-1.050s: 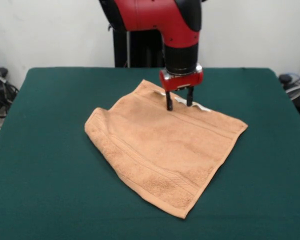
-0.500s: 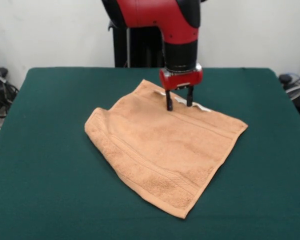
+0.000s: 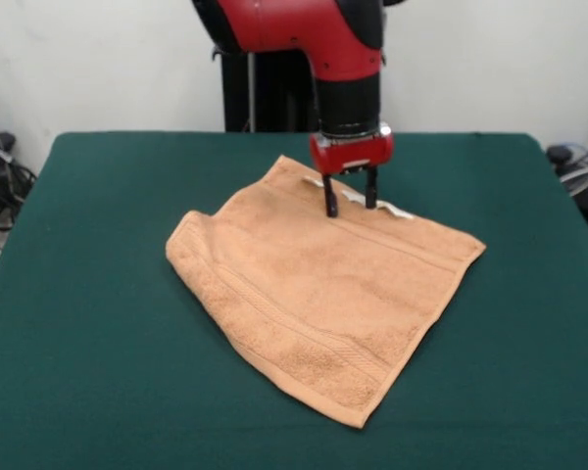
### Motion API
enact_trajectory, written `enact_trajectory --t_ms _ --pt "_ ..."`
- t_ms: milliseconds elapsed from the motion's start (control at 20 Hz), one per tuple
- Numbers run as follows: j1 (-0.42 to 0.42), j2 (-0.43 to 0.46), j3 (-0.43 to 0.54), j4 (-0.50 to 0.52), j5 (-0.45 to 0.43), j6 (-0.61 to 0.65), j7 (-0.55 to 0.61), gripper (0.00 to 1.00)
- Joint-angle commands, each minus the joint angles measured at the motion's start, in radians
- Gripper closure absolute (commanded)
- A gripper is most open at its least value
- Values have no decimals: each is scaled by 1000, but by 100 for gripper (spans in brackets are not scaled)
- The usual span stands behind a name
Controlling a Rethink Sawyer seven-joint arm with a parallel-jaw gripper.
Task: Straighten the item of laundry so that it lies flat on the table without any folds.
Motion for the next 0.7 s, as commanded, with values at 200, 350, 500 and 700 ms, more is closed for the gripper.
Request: enact_trajectory --t_ms 200,350,500,700 --pt "-4 309 73 -208 58 0 190 0" --pt "67 229 23 -117 123 -12 234 0" --pt "121 183 4 -66 168 -34 262 0" --pt "133 165 6 -41 192 -34 260 0"
